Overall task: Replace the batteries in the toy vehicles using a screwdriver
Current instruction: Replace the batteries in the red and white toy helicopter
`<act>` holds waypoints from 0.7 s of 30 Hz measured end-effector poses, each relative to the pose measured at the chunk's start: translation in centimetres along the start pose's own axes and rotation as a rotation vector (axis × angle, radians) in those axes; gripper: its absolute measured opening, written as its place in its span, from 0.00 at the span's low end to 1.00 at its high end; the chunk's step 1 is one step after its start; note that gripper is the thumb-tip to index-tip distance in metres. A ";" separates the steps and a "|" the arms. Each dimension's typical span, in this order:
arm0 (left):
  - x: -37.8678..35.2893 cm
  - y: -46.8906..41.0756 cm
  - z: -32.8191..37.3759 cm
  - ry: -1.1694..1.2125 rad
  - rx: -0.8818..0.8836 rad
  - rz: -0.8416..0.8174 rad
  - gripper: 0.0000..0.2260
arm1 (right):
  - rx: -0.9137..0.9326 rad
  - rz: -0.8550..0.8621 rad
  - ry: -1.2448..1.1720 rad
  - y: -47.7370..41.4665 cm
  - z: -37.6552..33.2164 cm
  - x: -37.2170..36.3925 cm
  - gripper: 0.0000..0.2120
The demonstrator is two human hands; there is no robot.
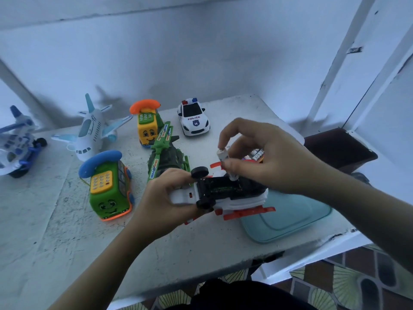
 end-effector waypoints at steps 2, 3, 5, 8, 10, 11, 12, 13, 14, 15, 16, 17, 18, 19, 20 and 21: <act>0.0 0.0 0.0 -0.008 -0.001 0.001 0.15 | 0.005 -0.016 0.157 0.1 0.1 -0.4 0.08; 0.0 0.0 0.0 -0.014 0.002 -0.001 0.15 | 0.016 -0.024 0.225 0.1 0.1 -0.7 0.08; 0.0 0.0 -0.1 -0.012 0.001 -0.002 0.15 | 0.059 -0.019 0.335 0.2 0.0 -1.1 0.08; 0.0 0.0 -0.2 0.001 0.003 -0.006 0.14 | 0.108 -0.001 0.408 0.2 0.0 -1.3 0.05; 0.0 0.0 -0.3 0.002 0.004 -0.008 0.14 | 0.126 -0.001 0.447 0.2 0.0 -1.3 0.04; 0.0 -0.1 -0.3 0.000 0.004 -0.007 0.14 | 0.136 -0.001 0.474 0.1 0.1 -1.4 0.03; 0.0 -0.1 -0.3 -0.004 0.004 -0.007 0.14 | 0.147 0.001 0.501 0.1 0.1 -1.6 0.03; 0.1 -0.1 -0.2 -0.005 0.003 -0.007 0.15 | 0.156 0.005 0.522 0.1 0.1 -1.8 0.03; 0.1 -0.1 -0.2 -0.005 0.002 -0.007 0.15 | 0.163 0.013 0.531 0.1 0.1 -1.9 0.03; 0.1 -0.1 -0.2 -0.006 0.003 -0.007 0.15 | 0.168 0.025 0.531 0.1 0.1 -1.9 0.03; 0.1 -0.1 -0.2 -0.008 0.006 -0.008 0.15 | 0.174 0.041 0.528 0.2 0.1 -1.9 0.04; 0.1 -0.1 -0.3 -0.009 0.011 -0.010 0.15 | 0.181 0.062 0.524 0.2 0.0 -1.9 0.04; 0.1 -0.1 -0.3 -0.008 0.013 -0.010 0.15 | 0.190 0.090 0.520 0.2 -0.1 -1.8 0.04; 0.1 -0.1 -0.3 -0.008 0.013 -0.009 0.15 | 0.198 0.120 0.512 0.3 -0.1 -1.7 0.05; 0.1 -0.1 -0.3 -0.010 0.013 -0.008 0.15 | 0.204 0.145 0.503 0.4 -0.1 -1.7 0.05; 0.1 0.0 -0.3 -0.014 0.012 -0.009 0.15 | 0.210 0.159 0.497 0.5 -0.1 -1.7 0.05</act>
Point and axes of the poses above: each hand's wrist, its own y-axis away from the middle knuckle, its own x-axis out of the back of the hand, z = x × y, the point moved 6 cm from there along -y, towards the middle knuckle, and after that the axes turned 11 degrees about -z, right-handed, at the moved point
